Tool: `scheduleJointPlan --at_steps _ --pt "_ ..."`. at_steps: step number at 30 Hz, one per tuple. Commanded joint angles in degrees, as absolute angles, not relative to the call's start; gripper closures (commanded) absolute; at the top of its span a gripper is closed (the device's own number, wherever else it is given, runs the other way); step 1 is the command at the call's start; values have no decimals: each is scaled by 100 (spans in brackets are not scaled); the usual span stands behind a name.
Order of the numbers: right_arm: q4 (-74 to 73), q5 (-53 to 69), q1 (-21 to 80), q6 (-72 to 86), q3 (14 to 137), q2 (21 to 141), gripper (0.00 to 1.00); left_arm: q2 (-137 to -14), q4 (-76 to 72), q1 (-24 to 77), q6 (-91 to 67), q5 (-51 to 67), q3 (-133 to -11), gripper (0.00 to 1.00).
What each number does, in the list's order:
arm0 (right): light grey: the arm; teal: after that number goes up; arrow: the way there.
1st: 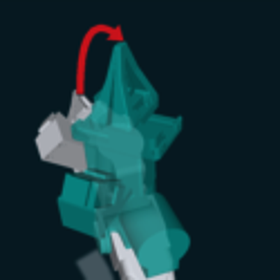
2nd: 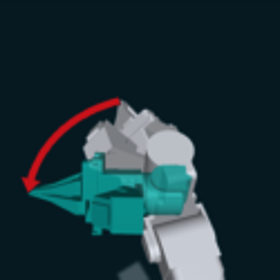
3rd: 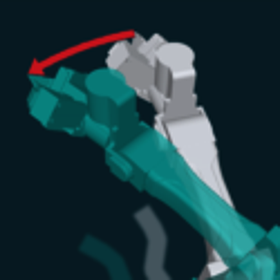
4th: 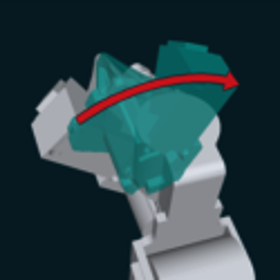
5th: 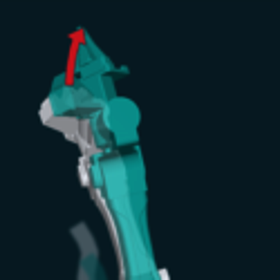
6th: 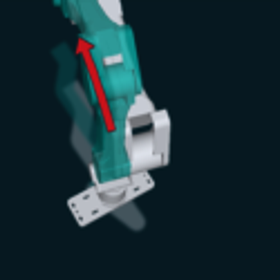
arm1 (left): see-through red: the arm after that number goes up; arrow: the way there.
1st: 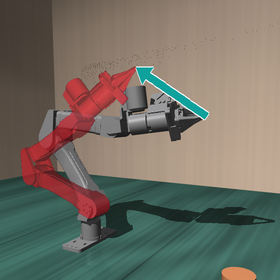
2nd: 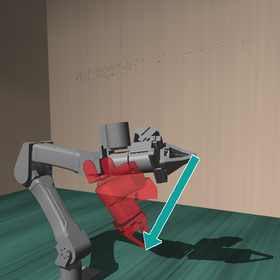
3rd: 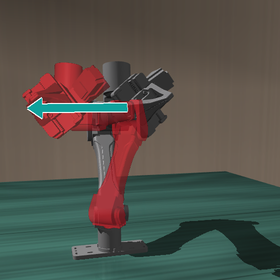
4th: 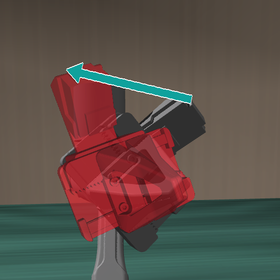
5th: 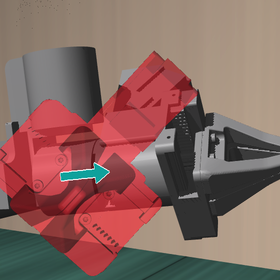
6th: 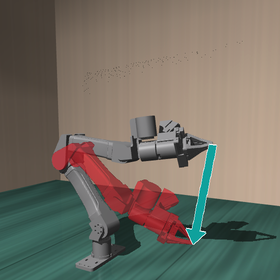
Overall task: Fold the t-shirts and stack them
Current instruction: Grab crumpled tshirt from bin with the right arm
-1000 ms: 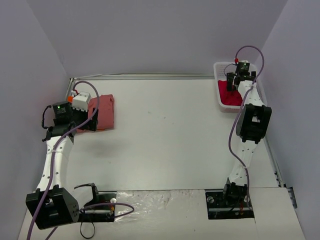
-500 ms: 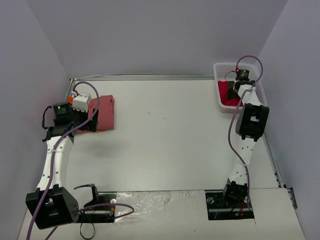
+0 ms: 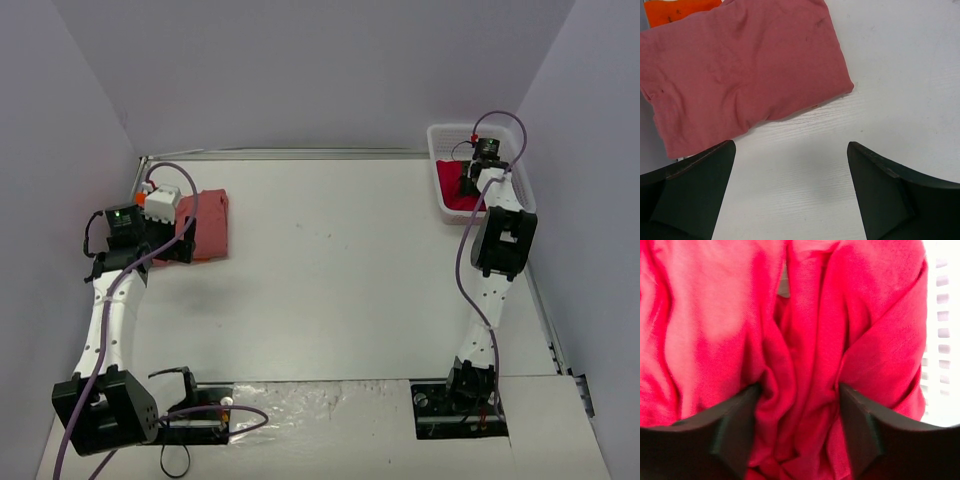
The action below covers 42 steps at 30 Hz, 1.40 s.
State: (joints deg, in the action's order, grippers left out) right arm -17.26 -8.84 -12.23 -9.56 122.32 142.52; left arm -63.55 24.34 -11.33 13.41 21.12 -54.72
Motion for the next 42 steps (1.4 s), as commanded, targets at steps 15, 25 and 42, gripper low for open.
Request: scheduleJointPlan --at_steps 15,25,42 --pt "-2074 -747 -1362 -1020 12146 14476 100 -6407 2478 -1187 1441 2241 -5555 6" --pt "-1767 -562 -1345 -871 11936 13510 100 -6372 2566 -1239 1494 2276 -5590 6" --pt "-1354 -360 -1081 -694 11532 12832 100 -6337 2584 -1380 1468 2435 -5555 6"
